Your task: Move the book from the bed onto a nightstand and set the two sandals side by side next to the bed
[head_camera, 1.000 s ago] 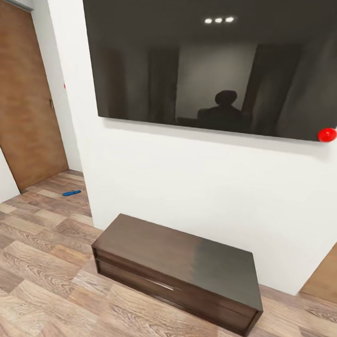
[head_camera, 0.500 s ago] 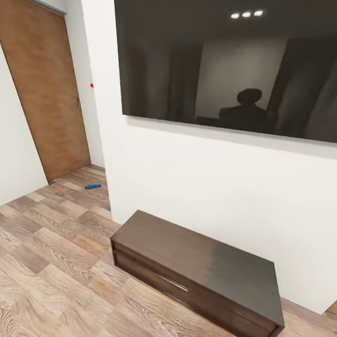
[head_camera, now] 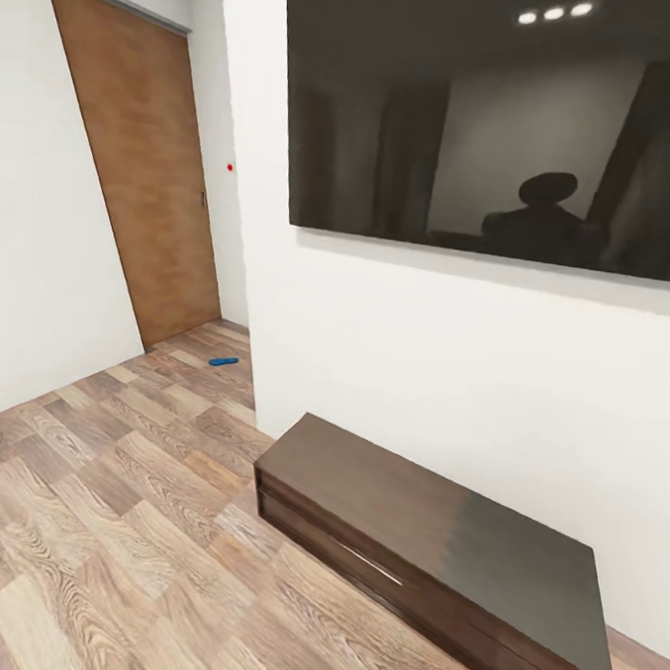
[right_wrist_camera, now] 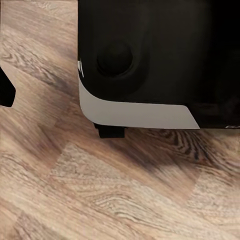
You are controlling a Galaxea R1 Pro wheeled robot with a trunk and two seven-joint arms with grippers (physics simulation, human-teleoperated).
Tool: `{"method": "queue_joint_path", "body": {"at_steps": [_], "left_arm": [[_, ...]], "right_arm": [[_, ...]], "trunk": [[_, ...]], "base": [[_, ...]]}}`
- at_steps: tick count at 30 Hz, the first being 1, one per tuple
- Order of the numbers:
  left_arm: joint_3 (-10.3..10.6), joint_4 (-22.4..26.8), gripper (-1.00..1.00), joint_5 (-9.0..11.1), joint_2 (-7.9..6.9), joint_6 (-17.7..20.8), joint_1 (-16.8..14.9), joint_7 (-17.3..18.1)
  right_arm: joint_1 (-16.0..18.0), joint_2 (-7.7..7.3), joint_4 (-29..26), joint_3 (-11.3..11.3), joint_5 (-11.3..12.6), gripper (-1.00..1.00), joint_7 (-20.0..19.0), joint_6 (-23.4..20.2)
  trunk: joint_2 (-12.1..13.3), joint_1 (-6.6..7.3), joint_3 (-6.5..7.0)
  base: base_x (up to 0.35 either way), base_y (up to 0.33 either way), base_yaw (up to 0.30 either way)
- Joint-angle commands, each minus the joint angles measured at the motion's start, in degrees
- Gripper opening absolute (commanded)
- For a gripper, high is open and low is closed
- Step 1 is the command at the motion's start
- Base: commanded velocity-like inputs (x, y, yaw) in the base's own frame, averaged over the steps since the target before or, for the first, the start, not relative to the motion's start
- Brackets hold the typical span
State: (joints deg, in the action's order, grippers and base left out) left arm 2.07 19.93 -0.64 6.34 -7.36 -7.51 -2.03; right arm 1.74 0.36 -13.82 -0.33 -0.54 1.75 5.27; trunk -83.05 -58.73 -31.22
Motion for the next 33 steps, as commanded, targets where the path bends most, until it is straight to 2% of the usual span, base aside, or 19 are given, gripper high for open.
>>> {"method": "queue_joint_path", "body": {"at_steps": [1, 33], "left_arm": [[0.2, -0.1, 1.00, -0.1, 0.01, -0.2, 0.0, -0.2], [0.2, -0.1, 1.00, -0.2, 0.07, -0.2, 0.0, -0.2]], "right_arm": [[0.0, 0.03, 0.0, 0.0, -0.1, 1.00, 0.2, 0.2], [0.0, -0.01, 0.0, 0.0, 0.0, 1.00, 0.2, 0.2]], "trunk": [[0.0, 0.01, -0.11], [0.0, 0.01, -1.80]], "base": [[0.000, 0.000, 0.252], [0.000, 0.000, 0.252]]}}
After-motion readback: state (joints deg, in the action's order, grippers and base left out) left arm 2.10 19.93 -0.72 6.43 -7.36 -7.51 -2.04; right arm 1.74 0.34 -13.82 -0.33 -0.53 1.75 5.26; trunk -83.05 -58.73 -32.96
